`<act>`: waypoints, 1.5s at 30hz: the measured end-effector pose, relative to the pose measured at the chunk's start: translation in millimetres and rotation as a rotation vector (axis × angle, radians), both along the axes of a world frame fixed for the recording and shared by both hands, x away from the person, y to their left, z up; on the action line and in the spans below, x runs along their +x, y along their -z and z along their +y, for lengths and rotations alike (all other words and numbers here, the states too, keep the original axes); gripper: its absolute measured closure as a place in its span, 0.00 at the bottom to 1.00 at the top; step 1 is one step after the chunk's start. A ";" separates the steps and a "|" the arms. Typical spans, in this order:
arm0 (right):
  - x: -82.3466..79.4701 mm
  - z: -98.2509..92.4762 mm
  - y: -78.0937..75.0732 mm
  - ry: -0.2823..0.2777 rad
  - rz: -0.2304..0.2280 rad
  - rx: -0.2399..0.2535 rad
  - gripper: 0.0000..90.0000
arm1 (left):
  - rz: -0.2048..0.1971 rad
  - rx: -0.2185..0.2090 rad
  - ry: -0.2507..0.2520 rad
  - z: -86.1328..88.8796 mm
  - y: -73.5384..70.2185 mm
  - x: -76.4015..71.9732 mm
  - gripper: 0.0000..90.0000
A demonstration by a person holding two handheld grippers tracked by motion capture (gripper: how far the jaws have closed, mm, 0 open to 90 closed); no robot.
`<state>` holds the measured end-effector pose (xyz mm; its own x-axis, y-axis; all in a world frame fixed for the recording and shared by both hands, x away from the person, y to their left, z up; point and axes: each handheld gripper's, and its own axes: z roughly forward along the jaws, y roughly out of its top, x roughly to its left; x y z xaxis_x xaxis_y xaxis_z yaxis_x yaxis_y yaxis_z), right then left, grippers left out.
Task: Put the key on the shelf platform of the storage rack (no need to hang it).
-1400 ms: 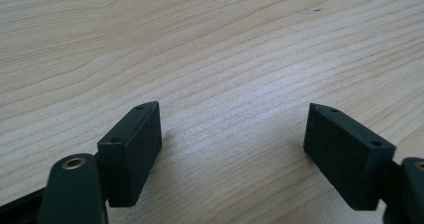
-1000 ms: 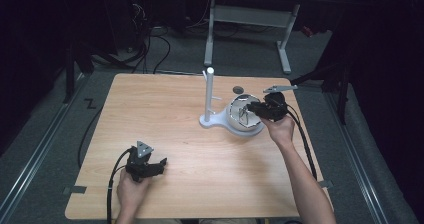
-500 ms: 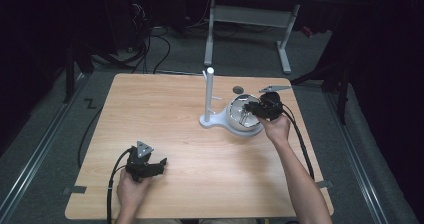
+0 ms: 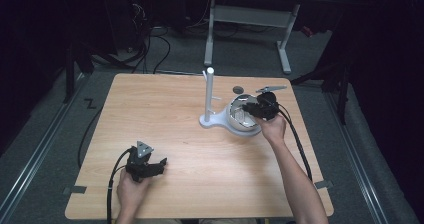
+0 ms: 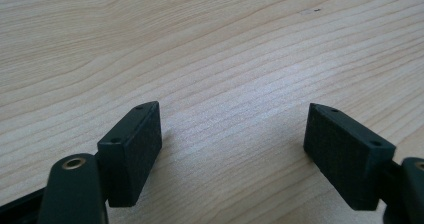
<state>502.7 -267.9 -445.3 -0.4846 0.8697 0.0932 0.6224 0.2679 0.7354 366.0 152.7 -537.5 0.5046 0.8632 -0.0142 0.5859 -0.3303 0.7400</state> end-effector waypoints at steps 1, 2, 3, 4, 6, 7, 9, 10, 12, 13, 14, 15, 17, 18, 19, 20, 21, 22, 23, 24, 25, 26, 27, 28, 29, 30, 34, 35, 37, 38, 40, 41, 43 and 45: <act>0.1 0.4 0.1 -0.001 0.000 -0.002 0.83 | 0.000 0.000 0.000 0.0 0.0 0.0 0.26; 0.5 0.9 0.2 -0.002 0.000 -0.006 0.83 | 0.000 0.000 0.000 0.0 0.0 0.0 0.26; 0.9 1.0 0.3 -0.002 0.000 -0.005 0.83 | 0.000 0.000 0.000 0.0 0.0 0.0 0.26; 1.2 1.0 0.4 0.001 0.003 -0.006 0.83 | 0.000 0.000 0.000 0.0 0.0 0.0 0.26; 2.4 0.8 1.1 0.002 0.004 0.003 0.82 | 0.000 0.000 0.000 0.0 0.0 0.0 0.26; 2.4 0.7 1.3 0.005 0.006 0.006 0.82 | 0.000 0.000 0.000 0.0 0.0 0.0 0.26; 2.3 0.8 1.7 0.004 0.004 0.008 0.82 | 0.000 0.000 0.000 0.0 0.0 0.0 0.26; 2.3 0.6 1.9 0.005 0.005 0.009 0.79 | 0.000 0.000 0.000 0.0 0.0 0.0 0.26; 3.1 -0.5 2.5 0.012 0.011 0.017 0.71 | 0.000 0.000 0.000 0.0 0.0 0.0 0.26; 3.3 -1.4 2.8 0.013 0.016 0.021 0.70 | 0.000 0.000 0.000 0.0 0.0 0.0 0.26; 2.8 -2.1 2.6 0.015 0.019 0.021 0.69 | 0.000 0.000 0.000 0.0 0.0 0.0 0.26; 2.2 -2.7 2.4 0.019 0.018 0.023 0.68 | 0.000 0.000 0.000 0.0 0.0 0.0 0.26; 1.1 -4.9 1.6 0.018 0.015 0.037 0.64 | 0.000 0.000 0.000 0.0 0.0 0.0 0.26; -1.0 -5.6 0.3 0.021 0.013 0.050 0.64 | 0.000 0.000 0.000 0.0 0.0 0.0 0.26; -3.9 -6.4 -1.2 0.022 0.005 0.058 0.63 | 0.000 0.000 0.000 0.0 0.0 0.0 0.26; -6.2 -7.1 -2.2 0.021 -0.006 0.062 0.61 | 0.000 0.000 0.000 0.0 0.0 0.0 0.26; -8.3 -7.9 -3.2 0.022 -0.008 0.062 0.60 | 0.000 0.000 0.000 0.0 0.0 0.0 0.26; -10.1 -9.3 -3.8 0.021 -0.010 0.062 0.60 | 0.000 0.000 0.000 0.0 0.0 0.0 0.26; -11.7 -10.7 -4.4 0.023 -0.011 0.061 0.58 | 0.000 0.000 0.000 0.0 0.0 0.0 0.26; -13.0 -12.2 -5.2 0.023 -0.010 0.060 0.57 | 0.000 0.000 0.000 0.0 0.0 0.0 0.26; -14.3 -13.6 -6.2 0.024 -0.010 0.058 0.56 | 0.000 0.000 0.000 0.0 0.0 0.0 0.26; -15.3 -14.7 -7.0 0.022 -0.018 0.058 0.56 | 0.000 0.000 0.000 0.0 0.0 0.0 0.26; -16.8 -15.3 -8.5 0.023 -0.021 0.058 0.56 | 0.000 0.000 0.000 0.0 0.0 0.0 0.26; -18.3 -15.6 -9.9 0.023 -0.024 0.059 0.56 | 0.000 0.000 0.000 0.0 0.0 0.0 0.26; -19.7 -15.7 -11.6 0.022 -0.026 0.056 0.55 | 0.000 0.000 0.000 0.0 0.0 0.0 0.26; -21.1 -15.6 -12.9 0.018 -0.034 0.056 0.55 | 0.000 0.000 0.000 0.0 0.0 0.0 0.26; -26.0 -15.4 -17.2 0.010 -0.035 0.058 0.55 | 0.000 0.000 0.000 0.0 0.0 0.0 0.26; -27.3 -16.0 -18.4 0.013 -0.034 0.066 0.55 | 0.000 0.000 0.000 0.0 0.0 0.0 0.26; -29.8 -17.4 -21.0 0.014 -0.041 0.068 0.55 | 0.000 0.000 0.000 0.0 0.0 0.0 0.26; -31.3 -17.6 -22.6 0.016 -0.044 0.066 0.55 | 0.000 0.000 0.000 0.0 0.0 0.0 0.26; -35.4 -19.6 -25.6 0.017 -0.061 0.069 0.56 | 0.000 0.000 0.000 0.0 0.0 0.0 0.26; -36.7 -20.8 -26.4 0.020 -0.060 0.071 0.56 | 0.000 0.000 0.000 0.0 0.0 0.0 0.26; -39.1 -25.0 -27.2 0.023 -0.057 0.079 0.56 | 0.001 0.000 0.000 0.0 0.0 0.0 0.26; -41.6 -29.2 -27.4 0.024 -0.056 0.080 0.55 | 0.000 0.000 0.000 0.0 0.0 0.0 0.26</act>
